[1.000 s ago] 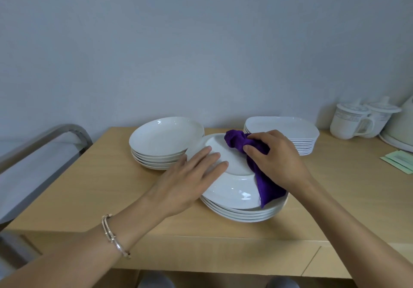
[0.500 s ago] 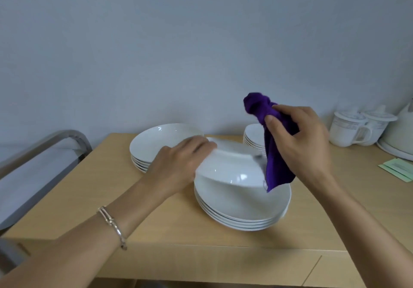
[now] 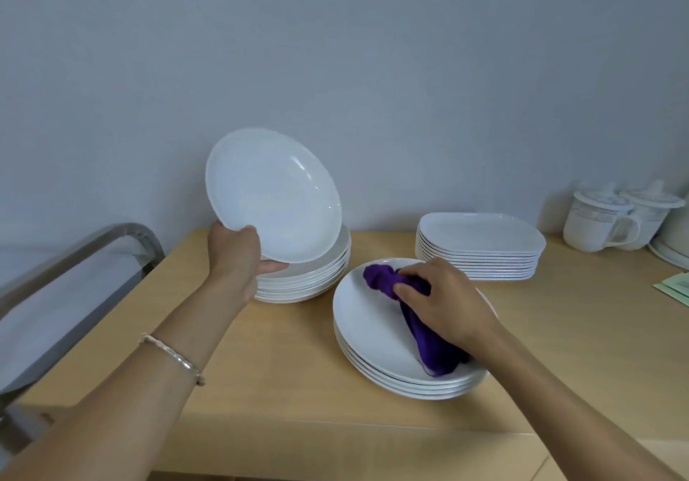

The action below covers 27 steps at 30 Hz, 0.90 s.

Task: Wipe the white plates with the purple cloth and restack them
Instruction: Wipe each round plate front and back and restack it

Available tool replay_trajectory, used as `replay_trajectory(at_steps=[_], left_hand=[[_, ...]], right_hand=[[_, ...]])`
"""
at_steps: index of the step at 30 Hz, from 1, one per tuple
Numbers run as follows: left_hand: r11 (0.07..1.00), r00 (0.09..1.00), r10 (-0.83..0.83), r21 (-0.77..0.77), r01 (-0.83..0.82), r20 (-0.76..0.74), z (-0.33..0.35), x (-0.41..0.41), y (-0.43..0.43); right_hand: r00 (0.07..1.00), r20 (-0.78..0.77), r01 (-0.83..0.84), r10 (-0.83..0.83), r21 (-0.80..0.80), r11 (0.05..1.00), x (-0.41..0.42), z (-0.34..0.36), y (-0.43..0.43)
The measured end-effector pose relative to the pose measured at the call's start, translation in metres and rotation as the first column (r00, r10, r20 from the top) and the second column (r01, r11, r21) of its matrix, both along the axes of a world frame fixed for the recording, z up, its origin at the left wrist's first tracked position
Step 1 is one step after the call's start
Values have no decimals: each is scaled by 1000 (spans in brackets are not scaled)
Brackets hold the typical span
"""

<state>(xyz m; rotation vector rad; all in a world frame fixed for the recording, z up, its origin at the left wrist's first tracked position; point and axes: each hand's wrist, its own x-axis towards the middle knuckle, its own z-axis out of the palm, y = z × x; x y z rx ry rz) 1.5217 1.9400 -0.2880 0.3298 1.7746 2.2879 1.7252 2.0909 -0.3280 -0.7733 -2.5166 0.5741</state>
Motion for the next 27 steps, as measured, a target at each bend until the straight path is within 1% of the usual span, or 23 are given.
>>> replay_trajectory(at_steps=[2, 4, 8, 11, 16, 18, 20, 23, 25, 27], left_hand=[[998, 992, -21, 60, 14, 122, -2, -10, -2], [997, 979, -49, 73, 35, 198, -6, -20, -4], [993, 965, -121, 27, 118, 233, -17, -27, -6], [990, 964, -129, -25, 139, 234, -21, -32, -5], [975, 973, -144, -141, 171, 181, -23, -43, -5], [956, 979, -152, -231, 180, 133, -20, -46, -9], [921, 992, -119, -369, 126, 43, -15, -52, -14], [825, 992, -70, -566, -2, -105, -10, -64, -19], [792, 990, -53, -609, -39, -132, -14, -65, -19], [792, 992, -60, -610, -21, -112, -22, -65, -18]], right_hand=[[999, 51, 12, -11, -22, 1000, -2, -7, 4], [998, 67, 15, -13, -32, 999, -3, -10, 6], [997, 74, 15, -12, -39, 999, -5, -12, 8], [998, 70, 9, -8, -21, 1000, -7, -16, 11], [998, 68, 12, -11, -19, 1000, -8, -18, 13], [998, 66, 7, -6, -10, 1000, -8, -18, 13], [998, 67, 7, -6, -11, 1000, -8, -19, 13], [998, 66, 8, -7, -12, 1000, -8, -20, 14], [998, 70, 8, -7, -15, 1000, -9, -20, 14], [998, 68, 7, -5, -30, 1000, -9, -20, 13]])
